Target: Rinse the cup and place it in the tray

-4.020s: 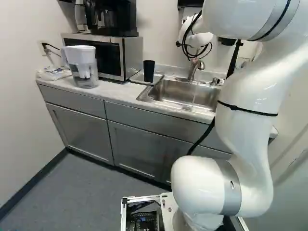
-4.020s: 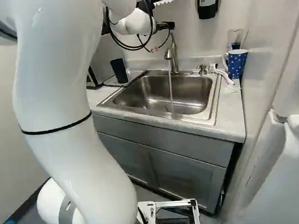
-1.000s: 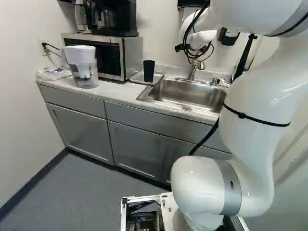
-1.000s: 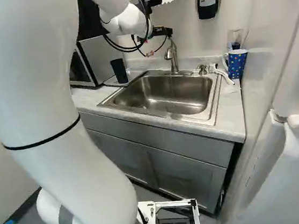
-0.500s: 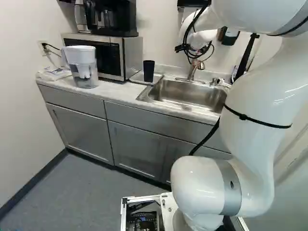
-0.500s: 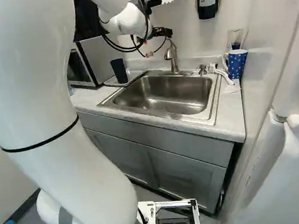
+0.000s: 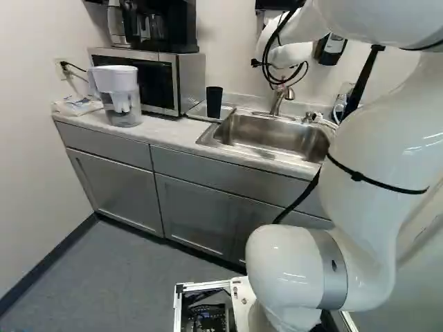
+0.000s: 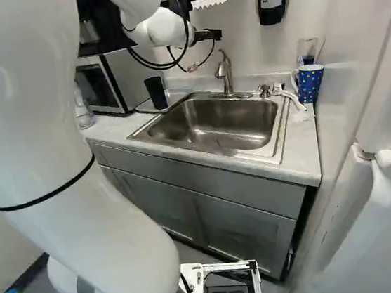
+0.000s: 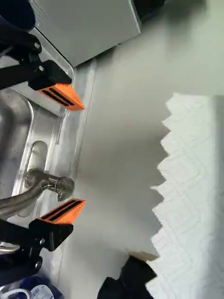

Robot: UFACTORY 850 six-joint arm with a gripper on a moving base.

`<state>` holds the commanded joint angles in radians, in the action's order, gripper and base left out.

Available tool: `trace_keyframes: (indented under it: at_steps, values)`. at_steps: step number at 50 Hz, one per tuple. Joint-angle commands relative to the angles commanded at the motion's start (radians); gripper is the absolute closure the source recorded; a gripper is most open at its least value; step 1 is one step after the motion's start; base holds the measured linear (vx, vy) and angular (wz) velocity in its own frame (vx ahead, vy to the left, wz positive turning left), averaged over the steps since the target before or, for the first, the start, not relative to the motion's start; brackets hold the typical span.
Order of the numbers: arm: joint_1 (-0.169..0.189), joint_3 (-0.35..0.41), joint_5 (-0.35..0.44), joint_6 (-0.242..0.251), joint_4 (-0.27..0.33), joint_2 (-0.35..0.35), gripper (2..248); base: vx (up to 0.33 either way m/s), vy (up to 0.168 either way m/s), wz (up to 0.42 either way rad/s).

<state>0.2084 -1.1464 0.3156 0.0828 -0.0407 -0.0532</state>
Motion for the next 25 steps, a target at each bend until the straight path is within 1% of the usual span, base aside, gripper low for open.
trace_keyframes:
  at_steps: [14,25]
  values:
    - [-0.024,0.068,0.0,0.0,0.0,0.068,3,0.0,0.0,0.0]
    - [-0.048,0.093,-0.003,0.0,0.0,0.093,3,0.0,0.0,0.0]
